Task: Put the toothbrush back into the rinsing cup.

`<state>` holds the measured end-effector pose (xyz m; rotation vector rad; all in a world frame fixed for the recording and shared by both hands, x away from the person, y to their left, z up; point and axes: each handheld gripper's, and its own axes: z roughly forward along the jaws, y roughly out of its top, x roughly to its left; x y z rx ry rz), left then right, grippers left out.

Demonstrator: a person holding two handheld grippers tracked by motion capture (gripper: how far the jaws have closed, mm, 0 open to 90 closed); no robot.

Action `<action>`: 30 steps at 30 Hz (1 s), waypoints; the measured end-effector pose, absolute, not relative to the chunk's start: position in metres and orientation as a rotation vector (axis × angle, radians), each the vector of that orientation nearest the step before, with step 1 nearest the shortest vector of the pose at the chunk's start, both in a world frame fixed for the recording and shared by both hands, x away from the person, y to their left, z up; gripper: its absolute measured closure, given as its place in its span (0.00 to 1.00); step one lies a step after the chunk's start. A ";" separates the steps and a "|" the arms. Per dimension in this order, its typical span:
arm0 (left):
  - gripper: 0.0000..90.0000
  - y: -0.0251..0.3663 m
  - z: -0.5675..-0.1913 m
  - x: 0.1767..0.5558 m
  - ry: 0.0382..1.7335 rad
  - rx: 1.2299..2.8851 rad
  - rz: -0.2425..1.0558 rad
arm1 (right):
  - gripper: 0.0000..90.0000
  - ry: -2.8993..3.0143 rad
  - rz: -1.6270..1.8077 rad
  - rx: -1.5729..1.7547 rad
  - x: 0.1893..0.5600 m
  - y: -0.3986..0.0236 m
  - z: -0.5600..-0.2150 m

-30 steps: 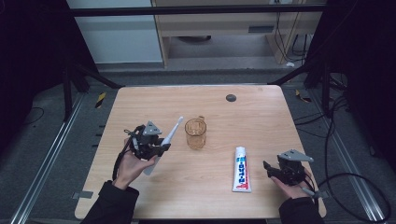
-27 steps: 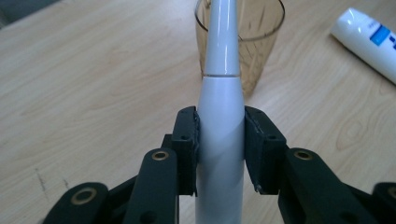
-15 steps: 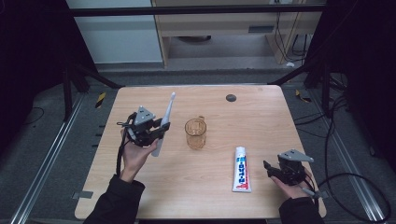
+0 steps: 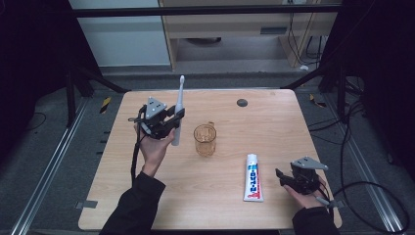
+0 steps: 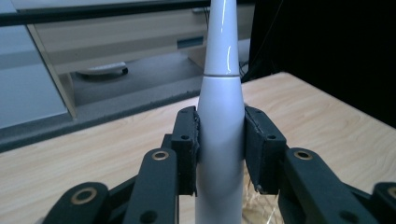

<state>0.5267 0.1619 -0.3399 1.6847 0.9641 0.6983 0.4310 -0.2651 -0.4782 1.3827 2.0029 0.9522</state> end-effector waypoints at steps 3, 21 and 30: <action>0.74 0.157 -0.339 0.531 0.964 1.660 0.698 | 0.41 2.002 0.952 1.388 0.431 -0.265 -0.478; 0.74 0.130 -0.337 0.546 0.935 1.531 0.729 | 0.41 2.004 0.952 1.390 0.432 -0.266 -0.480; 0.74 0.116 -0.343 0.550 0.915 1.512 0.719 | 0.42 2.011 0.956 1.386 0.432 -0.266 -0.480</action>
